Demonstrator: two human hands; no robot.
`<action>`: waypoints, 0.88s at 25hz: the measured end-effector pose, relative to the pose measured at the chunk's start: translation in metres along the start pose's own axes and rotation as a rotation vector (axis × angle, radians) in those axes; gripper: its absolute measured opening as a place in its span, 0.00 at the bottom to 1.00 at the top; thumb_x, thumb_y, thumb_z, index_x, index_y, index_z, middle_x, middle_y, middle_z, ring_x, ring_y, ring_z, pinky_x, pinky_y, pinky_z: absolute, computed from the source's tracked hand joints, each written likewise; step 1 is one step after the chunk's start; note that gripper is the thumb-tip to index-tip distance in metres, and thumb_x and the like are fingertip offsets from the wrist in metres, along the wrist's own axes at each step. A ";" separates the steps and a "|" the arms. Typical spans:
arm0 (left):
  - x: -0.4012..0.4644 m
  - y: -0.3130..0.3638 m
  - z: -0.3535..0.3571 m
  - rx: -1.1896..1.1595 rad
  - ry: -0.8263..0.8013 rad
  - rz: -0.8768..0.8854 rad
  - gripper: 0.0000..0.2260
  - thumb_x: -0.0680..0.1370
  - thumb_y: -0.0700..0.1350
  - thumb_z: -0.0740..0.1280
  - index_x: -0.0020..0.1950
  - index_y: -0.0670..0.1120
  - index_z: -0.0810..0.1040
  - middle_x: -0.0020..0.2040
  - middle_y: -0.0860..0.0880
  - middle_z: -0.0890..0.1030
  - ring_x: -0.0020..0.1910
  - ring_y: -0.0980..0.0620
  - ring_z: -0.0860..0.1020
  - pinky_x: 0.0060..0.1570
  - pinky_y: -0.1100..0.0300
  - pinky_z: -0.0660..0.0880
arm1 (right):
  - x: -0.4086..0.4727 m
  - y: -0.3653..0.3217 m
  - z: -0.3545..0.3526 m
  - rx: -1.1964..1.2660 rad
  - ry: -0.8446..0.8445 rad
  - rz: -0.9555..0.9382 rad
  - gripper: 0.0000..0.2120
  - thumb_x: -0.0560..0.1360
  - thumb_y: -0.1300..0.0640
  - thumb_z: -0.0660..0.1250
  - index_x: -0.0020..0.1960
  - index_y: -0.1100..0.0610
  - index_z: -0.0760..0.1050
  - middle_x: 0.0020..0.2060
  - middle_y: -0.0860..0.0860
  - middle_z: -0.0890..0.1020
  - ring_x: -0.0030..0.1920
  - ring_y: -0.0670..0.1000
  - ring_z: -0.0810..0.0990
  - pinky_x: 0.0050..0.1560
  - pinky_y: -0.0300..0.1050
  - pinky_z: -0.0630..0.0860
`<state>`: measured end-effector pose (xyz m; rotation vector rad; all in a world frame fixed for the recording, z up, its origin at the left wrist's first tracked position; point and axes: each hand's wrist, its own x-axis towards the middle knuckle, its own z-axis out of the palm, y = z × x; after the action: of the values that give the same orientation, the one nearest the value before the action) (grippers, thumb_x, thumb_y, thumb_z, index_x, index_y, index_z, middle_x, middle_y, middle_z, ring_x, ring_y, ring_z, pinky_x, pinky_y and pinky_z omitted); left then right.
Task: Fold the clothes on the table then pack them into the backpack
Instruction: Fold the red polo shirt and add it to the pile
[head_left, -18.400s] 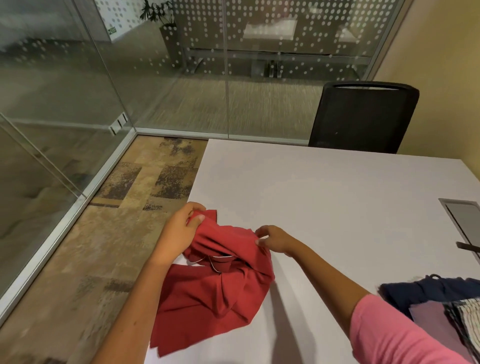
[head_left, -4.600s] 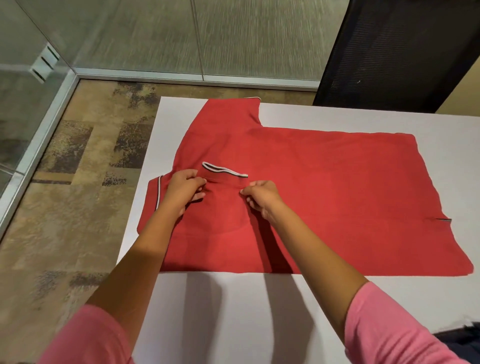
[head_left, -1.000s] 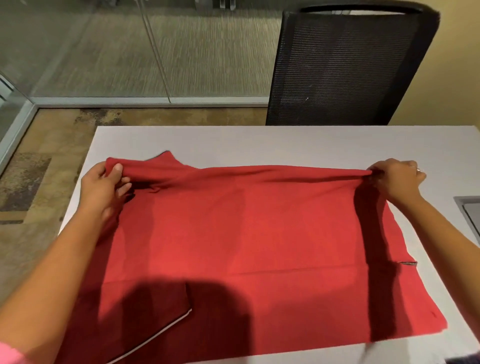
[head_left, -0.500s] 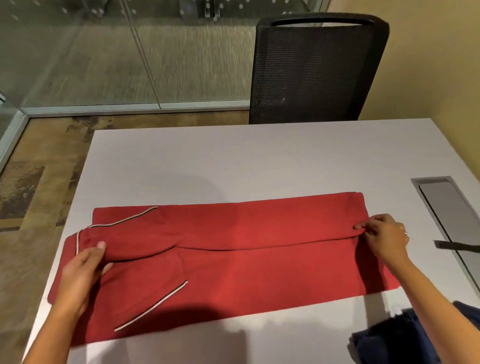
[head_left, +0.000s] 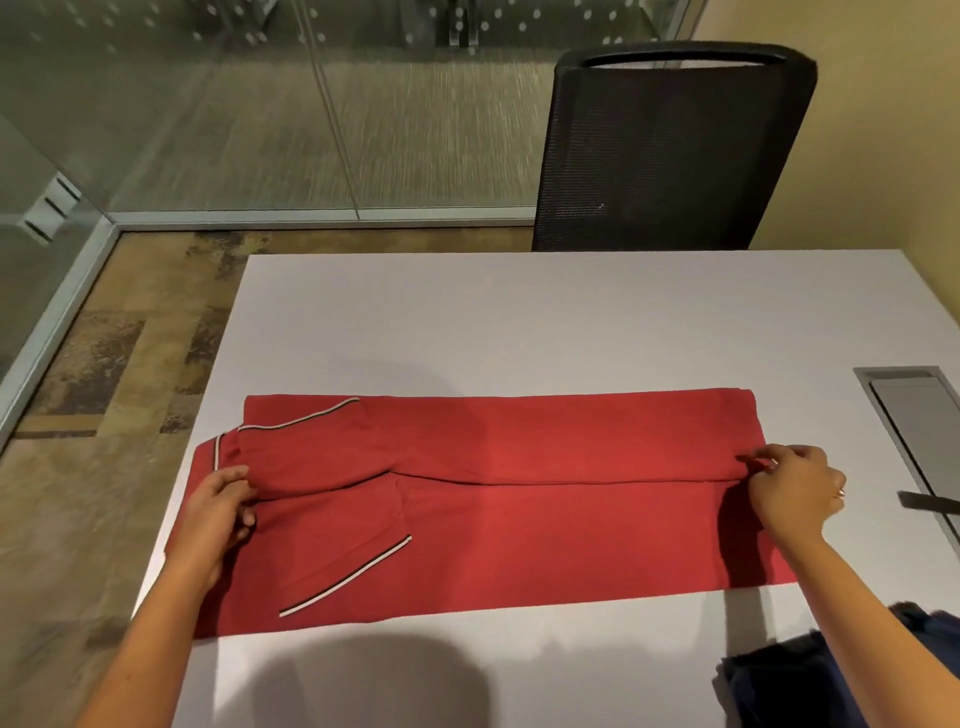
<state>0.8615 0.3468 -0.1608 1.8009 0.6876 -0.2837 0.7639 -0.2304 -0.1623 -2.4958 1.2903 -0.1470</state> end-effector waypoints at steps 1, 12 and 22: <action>-0.001 0.001 -0.001 0.015 -0.026 -0.009 0.06 0.78 0.39 0.64 0.55 0.44 0.73 0.31 0.45 0.68 0.18 0.59 0.67 0.19 0.71 0.62 | -0.011 -0.011 0.007 0.021 0.013 -0.040 0.14 0.72 0.68 0.64 0.54 0.58 0.82 0.58 0.61 0.73 0.59 0.68 0.67 0.61 0.63 0.64; -0.008 0.012 -0.002 -0.071 -0.154 0.106 0.09 0.78 0.43 0.68 0.43 0.48 0.68 0.33 0.51 0.68 0.20 0.58 0.66 0.20 0.68 0.61 | -0.185 -0.239 0.091 0.478 -0.696 -0.473 0.11 0.73 0.66 0.67 0.55 0.60 0.78 0.46 0.53 0.81 0.41 0.49 0.80 0.45 0.40 0.74; -0.006 0.008 -0.001 -0.163 -0.179 -0.018 0.11 0.79 0.48 0.67 0.37 0.49 0.70 0.30 0.51 0.70 0.27 0.56 0.71 0.23 0.66 0.70 | -0.203 -0.306 0.112 0.420 -0.925 -0.148 0.16 0.70 0.55 0.73 0.28 0.55 0.70 0.18 0.50 0.67 0.18 0.48 0.62 0.20 0.34 0.57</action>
<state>0.8608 0.3446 -0.1507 1.5932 0.5839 -0.3847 0.9087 0.1248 -0.1538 -1.8846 0.5992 0.5766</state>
